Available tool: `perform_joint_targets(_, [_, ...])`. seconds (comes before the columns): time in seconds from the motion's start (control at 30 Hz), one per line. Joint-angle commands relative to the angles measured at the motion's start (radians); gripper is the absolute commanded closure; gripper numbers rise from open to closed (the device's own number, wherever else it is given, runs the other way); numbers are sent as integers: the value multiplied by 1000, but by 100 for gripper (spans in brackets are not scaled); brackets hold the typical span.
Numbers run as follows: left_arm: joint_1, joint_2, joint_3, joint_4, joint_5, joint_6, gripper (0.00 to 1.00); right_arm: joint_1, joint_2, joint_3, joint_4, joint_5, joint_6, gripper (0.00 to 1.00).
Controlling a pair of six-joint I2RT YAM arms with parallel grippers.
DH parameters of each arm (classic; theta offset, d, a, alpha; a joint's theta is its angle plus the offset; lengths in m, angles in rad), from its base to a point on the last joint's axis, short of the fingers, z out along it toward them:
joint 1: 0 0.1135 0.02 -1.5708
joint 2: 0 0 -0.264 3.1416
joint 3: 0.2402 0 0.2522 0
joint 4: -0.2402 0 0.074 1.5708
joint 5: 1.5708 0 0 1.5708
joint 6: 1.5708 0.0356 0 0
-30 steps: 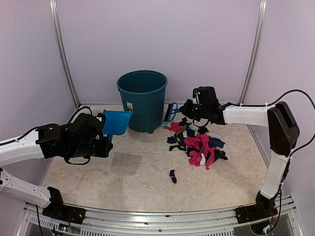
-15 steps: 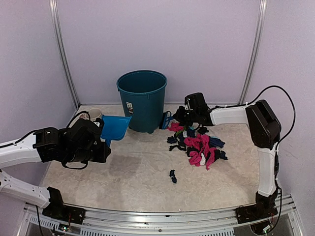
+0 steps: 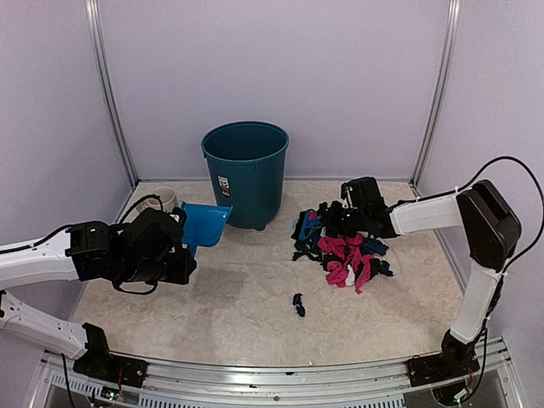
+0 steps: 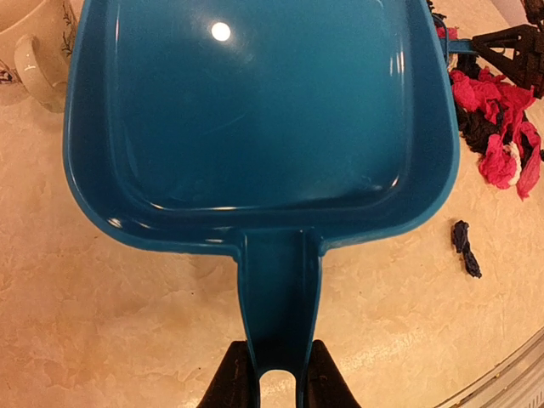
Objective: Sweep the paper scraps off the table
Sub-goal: Sweep the paper scraps at the center of the board.
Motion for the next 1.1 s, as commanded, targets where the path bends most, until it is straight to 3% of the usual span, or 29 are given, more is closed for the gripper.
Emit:
perform_joint_targets(0.0, [-13,30,-6,36,30,34,95,-19,-130,-107,-62,24,-37,100])
perform_joint_targets(0.27, [-40,43,-52,90,115,70,94,-11,-384,-203,-69,-100,-122,100])
perform_joint_targets(0.5, [-78,88,-110,132,203,96,95,60,-512,-150,-263,-143,-234,100])
perform_joint_targets(1.07, [-217,410,-25,165,286,194,94,124,-777,-231,-500,-136,-292,100])
